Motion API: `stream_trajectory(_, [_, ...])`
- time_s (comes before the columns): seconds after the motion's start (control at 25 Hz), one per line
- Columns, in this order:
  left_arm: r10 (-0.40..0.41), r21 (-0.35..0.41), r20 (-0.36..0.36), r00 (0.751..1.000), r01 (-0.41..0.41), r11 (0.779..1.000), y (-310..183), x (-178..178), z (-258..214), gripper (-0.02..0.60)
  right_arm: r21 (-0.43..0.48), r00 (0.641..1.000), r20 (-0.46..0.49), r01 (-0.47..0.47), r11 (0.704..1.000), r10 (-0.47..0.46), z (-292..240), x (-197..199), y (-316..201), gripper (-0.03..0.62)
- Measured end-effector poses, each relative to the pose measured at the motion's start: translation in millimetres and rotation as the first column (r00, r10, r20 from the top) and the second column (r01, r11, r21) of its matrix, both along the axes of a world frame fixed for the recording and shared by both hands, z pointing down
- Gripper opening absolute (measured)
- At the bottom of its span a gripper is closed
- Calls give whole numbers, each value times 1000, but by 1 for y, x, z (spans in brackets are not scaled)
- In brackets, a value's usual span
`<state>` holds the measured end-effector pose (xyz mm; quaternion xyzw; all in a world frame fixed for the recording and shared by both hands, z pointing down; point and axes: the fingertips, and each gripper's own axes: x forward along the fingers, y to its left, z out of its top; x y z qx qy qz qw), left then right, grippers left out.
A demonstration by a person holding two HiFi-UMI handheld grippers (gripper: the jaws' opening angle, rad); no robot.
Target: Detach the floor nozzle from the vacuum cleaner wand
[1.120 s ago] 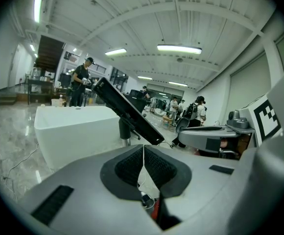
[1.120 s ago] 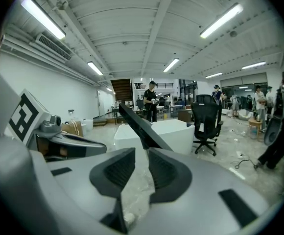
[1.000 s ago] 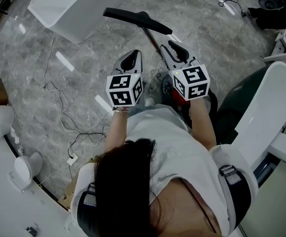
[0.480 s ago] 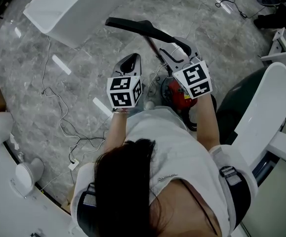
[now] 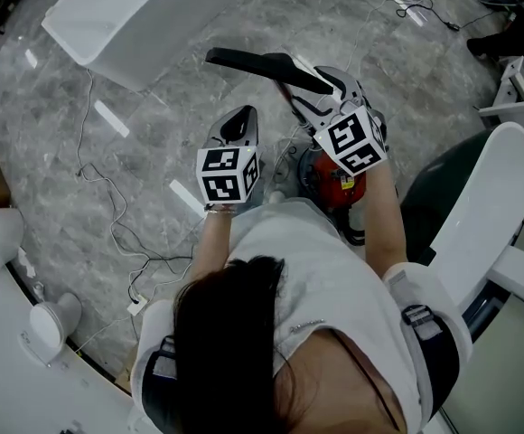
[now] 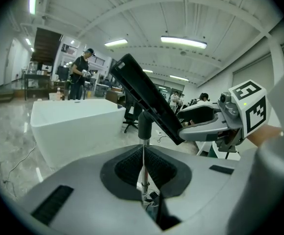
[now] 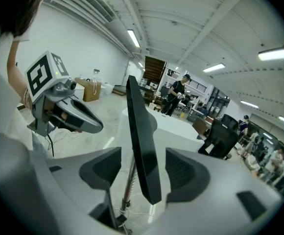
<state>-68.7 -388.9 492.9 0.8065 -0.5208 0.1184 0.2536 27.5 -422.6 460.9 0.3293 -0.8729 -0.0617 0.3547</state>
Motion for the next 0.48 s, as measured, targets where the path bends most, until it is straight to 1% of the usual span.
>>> stream_trajectory(0.2, [9, -2, 28, 1000, -9, 1000, -8, -14, 6, 5, -35, 998, -56, 9, 999, -11, 18, -6, -11, 276])
stream_trajectory(0.48, [11, -15, 15, 1000, -11, 1000, -19, -19, 12, 5, -69, 993, -115, 27, 997, -35, 33, -12, -26, 276])
